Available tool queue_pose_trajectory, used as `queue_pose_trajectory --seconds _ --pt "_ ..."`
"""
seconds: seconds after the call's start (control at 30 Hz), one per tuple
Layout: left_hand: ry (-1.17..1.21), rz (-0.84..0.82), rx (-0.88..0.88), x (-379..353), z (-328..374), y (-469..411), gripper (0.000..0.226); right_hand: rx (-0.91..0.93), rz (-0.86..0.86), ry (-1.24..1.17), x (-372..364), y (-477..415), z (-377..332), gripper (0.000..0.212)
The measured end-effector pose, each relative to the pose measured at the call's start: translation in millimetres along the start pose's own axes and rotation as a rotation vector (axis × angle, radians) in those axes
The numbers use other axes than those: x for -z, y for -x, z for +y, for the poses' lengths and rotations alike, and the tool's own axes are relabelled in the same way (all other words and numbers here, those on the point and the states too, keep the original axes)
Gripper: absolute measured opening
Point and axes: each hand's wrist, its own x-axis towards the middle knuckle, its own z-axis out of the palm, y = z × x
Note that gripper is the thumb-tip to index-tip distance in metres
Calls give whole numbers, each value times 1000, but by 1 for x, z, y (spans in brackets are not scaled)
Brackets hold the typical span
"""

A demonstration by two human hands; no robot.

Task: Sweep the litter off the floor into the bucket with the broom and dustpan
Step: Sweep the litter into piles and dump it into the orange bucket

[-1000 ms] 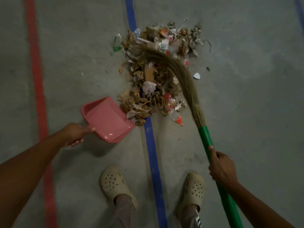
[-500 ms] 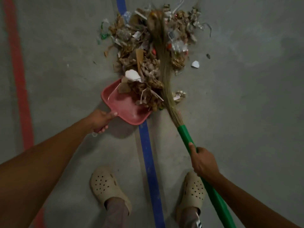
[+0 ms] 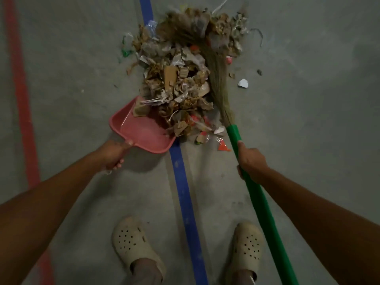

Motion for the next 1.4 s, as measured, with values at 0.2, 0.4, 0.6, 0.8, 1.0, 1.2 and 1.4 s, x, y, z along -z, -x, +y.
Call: queue_pose_trajectory --seconds 0.2,0.4,0.6,0.8,1.0,1.2,1.4 --pt "-25 16 -81 -38 77 -13 50 138 -129 95 -40 6 -19 66" --pt "111 111 -161 -57 86 1 51 166 -176 210 -43 25 -2 63" --pt "120 116 -287 -57 83 36 52 160 -141 222 -15 51 15 63" --pt "205 119 -310 -62 104 96 54 195 -59 189 28 102 20 56" --pt "242 164 -303 -53 125 182 58 215 -37 182 94 175 14 62" --pt "314 193 -287 -34 161 308 56 242 -31 160 177 261 24 61" --pt "308 153 -305 0 179 426 51 256 -38 156 257 351 41 55"
